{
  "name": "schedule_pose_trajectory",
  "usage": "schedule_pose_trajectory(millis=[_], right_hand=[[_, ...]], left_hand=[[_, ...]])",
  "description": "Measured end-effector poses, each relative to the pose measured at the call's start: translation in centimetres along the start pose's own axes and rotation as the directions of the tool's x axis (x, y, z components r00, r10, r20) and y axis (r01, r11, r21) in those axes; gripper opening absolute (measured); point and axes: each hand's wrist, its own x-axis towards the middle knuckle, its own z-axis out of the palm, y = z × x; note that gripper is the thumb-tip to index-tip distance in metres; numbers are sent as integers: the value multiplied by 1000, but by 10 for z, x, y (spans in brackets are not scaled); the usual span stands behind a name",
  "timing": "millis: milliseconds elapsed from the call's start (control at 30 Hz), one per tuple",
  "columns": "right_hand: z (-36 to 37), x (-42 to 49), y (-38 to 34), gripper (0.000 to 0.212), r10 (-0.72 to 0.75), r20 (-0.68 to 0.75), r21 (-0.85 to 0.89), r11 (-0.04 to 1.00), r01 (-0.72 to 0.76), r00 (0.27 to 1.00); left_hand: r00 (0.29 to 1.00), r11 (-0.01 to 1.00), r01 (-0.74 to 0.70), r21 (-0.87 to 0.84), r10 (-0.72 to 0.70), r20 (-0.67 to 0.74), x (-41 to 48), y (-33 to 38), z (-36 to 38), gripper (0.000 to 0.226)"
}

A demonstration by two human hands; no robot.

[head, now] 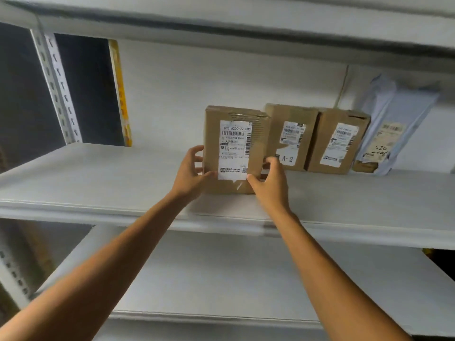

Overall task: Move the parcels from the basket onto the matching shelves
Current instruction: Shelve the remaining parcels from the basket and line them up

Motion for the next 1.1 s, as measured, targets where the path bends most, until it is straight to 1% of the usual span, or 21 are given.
schedule_pose_trajectory(millis=[100, 200, 267, 333, 400, 500, 533, 600, 667, 767, 867, 900, 1000, 1100], right_hand=[[18, 21, 4, 33, 35, -81, -123, 991, -44, 996], [33, 40, 9, 27, 49, -115, -161, 985, -67, 992], [44, 51, 11, 27, 66, -105, -180, 980, -84, 992], [56, 60, 15, 35, 88, -41, -207, 974, -95, 995], [65, 71, 18, 43, 90, 77, -229, 971, -70, 993], [70, 86, 21, 43, 72, 246, -228, 974, -14, 967], [71, 90, 22, 44, 70, 277, -228, 974, -5, 958], [75, 93, 23, 52, 73, 328, -253, 967, 13, 942], [80, 91, 24, 59, 59, 387, -290, 955, 61, 920], [79, 87, 27, 62, 75, 436, -299, 952, 65, 897], [63, 87, 31, 60, 52, 454, -357, 925, 128, 889], [55, 86, 32, 61, 61, 459, -371, 920, 128, 886], [28, 82, 32, 62, 110, 435, -355, 933, 58, 894], [-7, 70, 34, 65, 136, 394, -333, 943, 3, 909]], left_hand=[[998, 998, 60, -30, -60, 14, 33, -10, -1, 78], [996, 997, 80, -11, -80, 28, 62, -19, 2, 76], [996, 997, 82, 4, -82, 25, 79, -25, 7, 77], [994, 995, 100, 1, -100, 33, 97, -31, 13, 72], [992, 993, 122, -4, -122, 37, 114, -37, 22, 59], [993, 990, 116, 85, -115, -19, 134, -40, 36, 44], [993, 986, 110, 126, -105, -46, 138, -41, 39, 42], [993, 981, 109, 160, -98, -72, 146, -44, 39, 45], [986, 979, 150, 138, -139, -87, 151, -50, 34, 48], [974, 969, 218, 115, -209, -86, 148, -59, 27, 42], [982, 967, 187, 172, -184, -32, 138, -61, 24, 41], [984, 965, 176, 193, -174, -30, 133, -58, 23, 40], [996, 934, 91, 345, -88, -23, 113, -43, 23, 35], [995, 864, -13, 503, -38, 91, 91, -23, 34, 41]])
